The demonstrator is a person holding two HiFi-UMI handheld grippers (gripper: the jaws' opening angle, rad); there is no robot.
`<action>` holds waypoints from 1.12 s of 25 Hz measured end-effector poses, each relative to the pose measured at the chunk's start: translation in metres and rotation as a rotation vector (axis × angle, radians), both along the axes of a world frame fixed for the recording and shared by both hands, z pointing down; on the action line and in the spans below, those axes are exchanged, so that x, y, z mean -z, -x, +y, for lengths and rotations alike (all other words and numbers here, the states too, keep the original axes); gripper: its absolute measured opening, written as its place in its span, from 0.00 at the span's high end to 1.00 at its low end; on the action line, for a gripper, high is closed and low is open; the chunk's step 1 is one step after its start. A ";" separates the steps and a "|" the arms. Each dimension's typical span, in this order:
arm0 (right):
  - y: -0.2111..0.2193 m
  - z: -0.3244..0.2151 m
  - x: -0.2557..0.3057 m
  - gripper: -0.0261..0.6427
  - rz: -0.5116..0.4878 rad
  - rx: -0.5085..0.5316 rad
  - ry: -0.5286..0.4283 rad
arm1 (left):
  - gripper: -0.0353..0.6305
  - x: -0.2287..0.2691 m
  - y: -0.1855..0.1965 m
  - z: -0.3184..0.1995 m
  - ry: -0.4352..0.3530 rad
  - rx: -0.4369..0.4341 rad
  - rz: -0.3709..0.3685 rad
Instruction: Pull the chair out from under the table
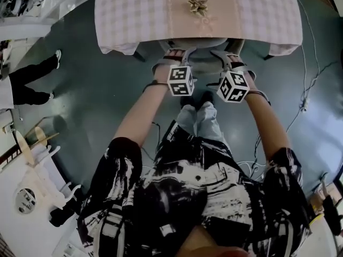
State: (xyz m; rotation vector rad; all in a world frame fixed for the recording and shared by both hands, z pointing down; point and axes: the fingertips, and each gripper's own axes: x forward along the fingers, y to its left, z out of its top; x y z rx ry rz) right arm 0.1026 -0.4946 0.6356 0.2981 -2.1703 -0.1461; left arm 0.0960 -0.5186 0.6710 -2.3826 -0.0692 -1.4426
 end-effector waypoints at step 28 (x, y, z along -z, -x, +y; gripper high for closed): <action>-0.006 -0.006 -0.147 0.67 0.458 0.165 -0.086 | 0.70 -0.122 -0.008 0.015 -0.050 -0.131 -0.252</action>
